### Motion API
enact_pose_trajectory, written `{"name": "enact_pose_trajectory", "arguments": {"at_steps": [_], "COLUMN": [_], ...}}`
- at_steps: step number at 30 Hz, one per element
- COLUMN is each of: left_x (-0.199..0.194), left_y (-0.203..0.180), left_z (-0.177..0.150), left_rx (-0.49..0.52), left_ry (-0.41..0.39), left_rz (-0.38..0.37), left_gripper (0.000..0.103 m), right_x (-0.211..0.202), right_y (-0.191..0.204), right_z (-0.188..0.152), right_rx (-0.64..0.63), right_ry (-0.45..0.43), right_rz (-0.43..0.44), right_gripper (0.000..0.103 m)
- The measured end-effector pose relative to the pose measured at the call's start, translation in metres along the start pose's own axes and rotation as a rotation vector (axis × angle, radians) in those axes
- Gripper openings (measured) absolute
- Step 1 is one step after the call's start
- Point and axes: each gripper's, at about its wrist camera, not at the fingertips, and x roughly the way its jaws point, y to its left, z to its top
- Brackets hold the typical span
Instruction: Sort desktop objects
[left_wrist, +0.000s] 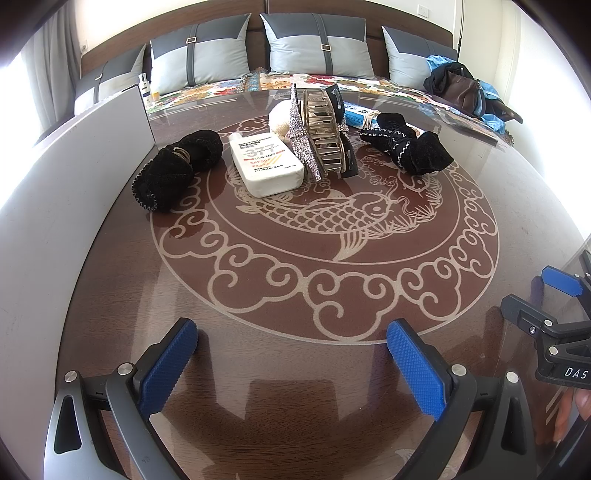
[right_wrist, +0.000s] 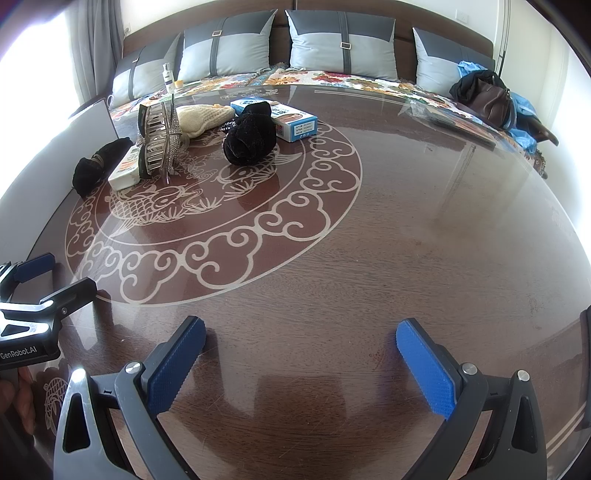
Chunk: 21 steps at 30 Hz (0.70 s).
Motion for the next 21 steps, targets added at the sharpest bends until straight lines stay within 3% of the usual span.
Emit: {"name": "enact_pose_trajectory", "arguments": {"at_steps": [21], "left_x": [-0.0019], "left_y": [0.0013], "left_z": [-0.0025], "left_rx": [0.003], "left_ry": [0.001], "left_rz": [-0.007], "left_gripper": [0.103], "right_x": [0.0], "right_y": [0.0001], "right_z": [0.0], "right_rx": [0.0], "right_ry": [0.0], "right_rz": [0.0], "right_gripper": [0.103]}}
